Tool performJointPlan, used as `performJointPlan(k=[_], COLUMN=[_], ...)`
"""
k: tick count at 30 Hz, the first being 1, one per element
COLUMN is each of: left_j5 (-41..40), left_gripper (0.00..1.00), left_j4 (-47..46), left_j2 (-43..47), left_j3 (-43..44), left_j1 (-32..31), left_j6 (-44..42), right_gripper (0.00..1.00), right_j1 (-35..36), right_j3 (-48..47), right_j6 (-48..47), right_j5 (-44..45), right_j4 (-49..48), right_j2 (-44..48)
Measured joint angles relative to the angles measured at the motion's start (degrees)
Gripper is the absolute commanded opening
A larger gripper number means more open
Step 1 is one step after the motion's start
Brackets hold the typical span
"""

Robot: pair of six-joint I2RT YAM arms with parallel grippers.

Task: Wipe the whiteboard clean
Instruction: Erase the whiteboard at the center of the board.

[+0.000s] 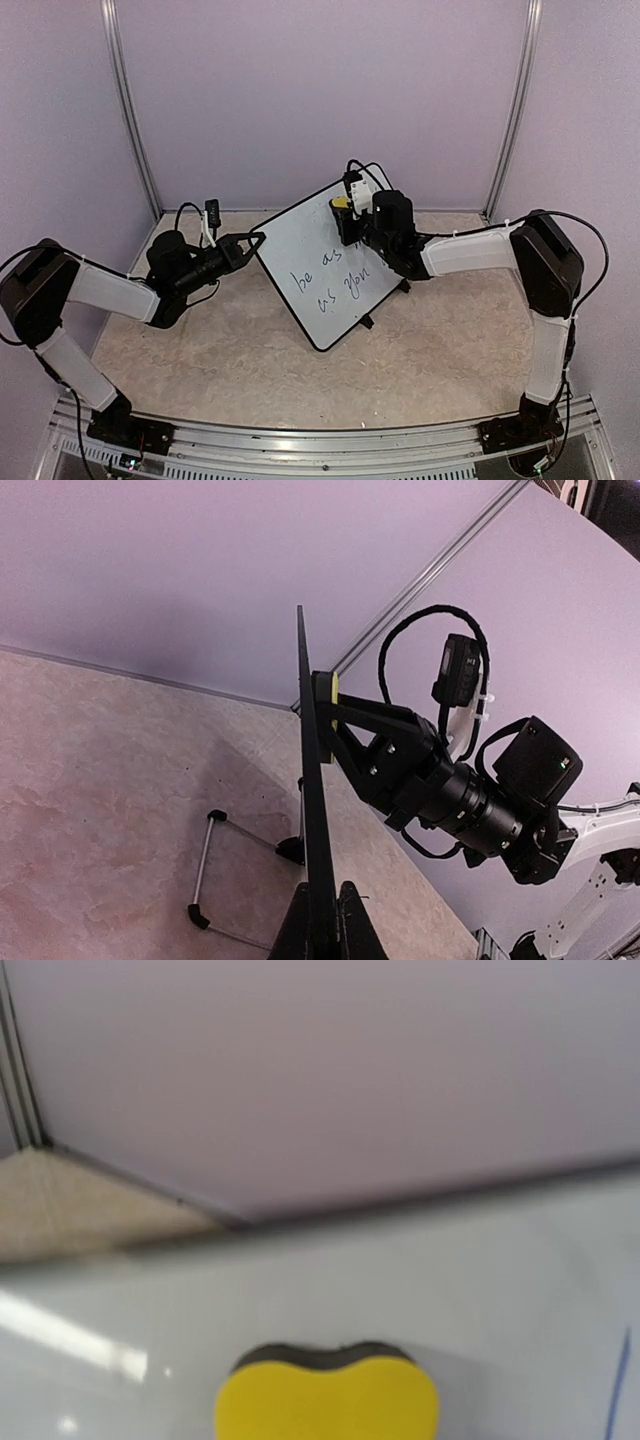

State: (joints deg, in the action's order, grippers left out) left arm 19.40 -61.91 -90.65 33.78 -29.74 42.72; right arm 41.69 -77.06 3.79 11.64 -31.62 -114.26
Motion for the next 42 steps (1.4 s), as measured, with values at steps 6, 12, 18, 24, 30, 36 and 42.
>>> performJointPlan(k=[6,12,18,24,30,36,42], left_j5=[0.1,0.1,0.4,0.3,0.2,0.1,0.1], left_gripper=[0.0,0.0,0.0,0.0,0.0,0.0,0.0], left_j4=[0.0,0.0,-0.2,-0.1,0.0,0.0,0.2], left_j2=[0.0,0.0,0.0,0.1,0.1,0.1,0.2], left_j3=[0.0,0.0,0.0,0.0,0.0,0.0,0.0], left_j1=[0.0,0.0,0.0,0.0,0.0,0.0,0.0], left_j6=[0.2,0.1,-0.4,-0.4,-0.3,-0.2,-0.2], right_gripper=[0.08,0.08,0.08,0.08,0.08,0.08,0.08], right_j1=[0.0,0.0,0.0,-0.4,-1.2,-2.2,-2.3], right_j3=[9.2,6.9,-4.7,-8.6,-0.6,5.9,2.9], right_j6=[0.9,0.5,-0.3,-1.0,-0.8,-0.4,-0.6], right_j5=[-0.3,-0.3,-0.4,-0.4,-0.5,-0.5,-1.2], right_j4=[-2.6,-0.8,1.1,1.7,-1.1,-2.3,0.1], right_j2=[3.4,3.1,-1.0,-2.9,-0.3,2.1,1.6])
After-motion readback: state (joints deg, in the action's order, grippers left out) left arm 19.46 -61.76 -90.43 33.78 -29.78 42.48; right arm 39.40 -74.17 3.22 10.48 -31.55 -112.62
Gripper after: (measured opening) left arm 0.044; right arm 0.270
